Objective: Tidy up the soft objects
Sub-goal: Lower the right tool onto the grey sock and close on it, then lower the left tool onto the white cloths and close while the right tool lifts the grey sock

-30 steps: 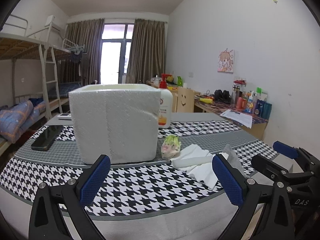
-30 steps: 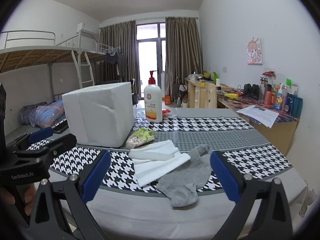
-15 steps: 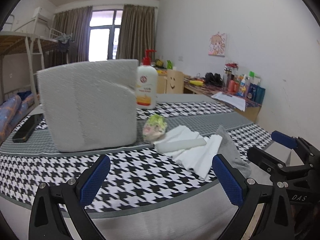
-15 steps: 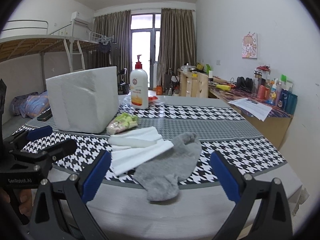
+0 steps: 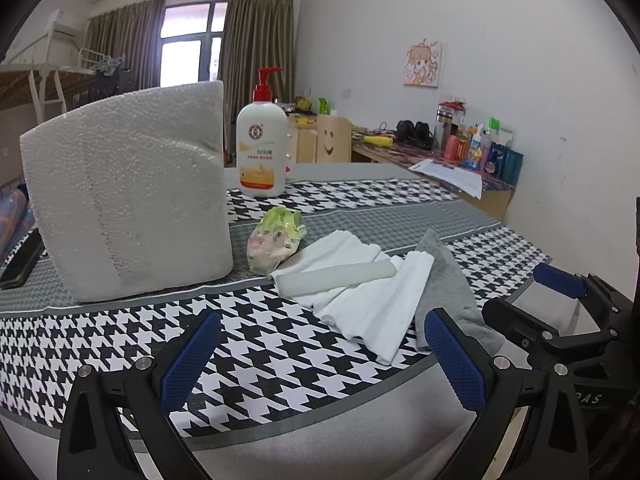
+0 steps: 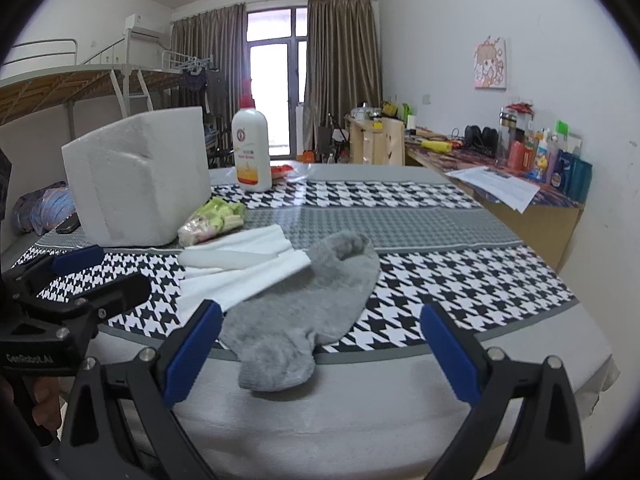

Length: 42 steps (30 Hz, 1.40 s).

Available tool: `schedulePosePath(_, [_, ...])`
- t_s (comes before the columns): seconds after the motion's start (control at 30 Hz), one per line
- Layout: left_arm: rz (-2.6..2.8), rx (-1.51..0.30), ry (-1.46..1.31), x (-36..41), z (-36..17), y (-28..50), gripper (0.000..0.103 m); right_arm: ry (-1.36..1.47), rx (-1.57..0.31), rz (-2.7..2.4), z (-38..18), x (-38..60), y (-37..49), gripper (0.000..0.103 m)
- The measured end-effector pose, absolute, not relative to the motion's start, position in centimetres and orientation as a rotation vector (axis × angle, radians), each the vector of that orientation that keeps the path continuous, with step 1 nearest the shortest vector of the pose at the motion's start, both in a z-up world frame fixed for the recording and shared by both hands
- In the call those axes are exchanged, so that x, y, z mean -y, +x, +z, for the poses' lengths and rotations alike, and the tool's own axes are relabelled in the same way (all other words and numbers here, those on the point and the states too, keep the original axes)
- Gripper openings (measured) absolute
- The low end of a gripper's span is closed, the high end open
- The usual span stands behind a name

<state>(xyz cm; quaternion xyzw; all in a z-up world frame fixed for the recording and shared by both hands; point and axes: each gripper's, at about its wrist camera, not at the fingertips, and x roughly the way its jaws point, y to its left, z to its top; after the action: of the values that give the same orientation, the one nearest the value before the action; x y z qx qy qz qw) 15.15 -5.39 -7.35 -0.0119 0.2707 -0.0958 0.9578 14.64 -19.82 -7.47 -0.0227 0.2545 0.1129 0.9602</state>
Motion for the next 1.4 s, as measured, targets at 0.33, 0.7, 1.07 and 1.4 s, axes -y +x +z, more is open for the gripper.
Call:
schedulePosePath(0.33, [-0.207,-0.580,-0.028,5.2,-7.9,16.3,0.102,-0.085,-0.600,0.266,-9.1,18.8,16.7,0.081])
schedulePosePath(0.7, [-0.256,-0.636,-0.040,5.7,-8.5,17.5,0.102,-0.146,-0.664,0.318,-9.9,17.6,17.7,0.059])
schedulePosePath(1.07, [-0.295,-0.681,-0.024,6.9,-8.8,18.2,0.102,-0.147,-0.662,0.349,-9.8,18.3,17.5,0.015])
schedulePosePath(1.4, [-0.344,-0.747,-0.016,8.9,-8.8,19.7,0.102,-0.097,-0.664,0.265,-9.7,21.8,17.5,0.014])
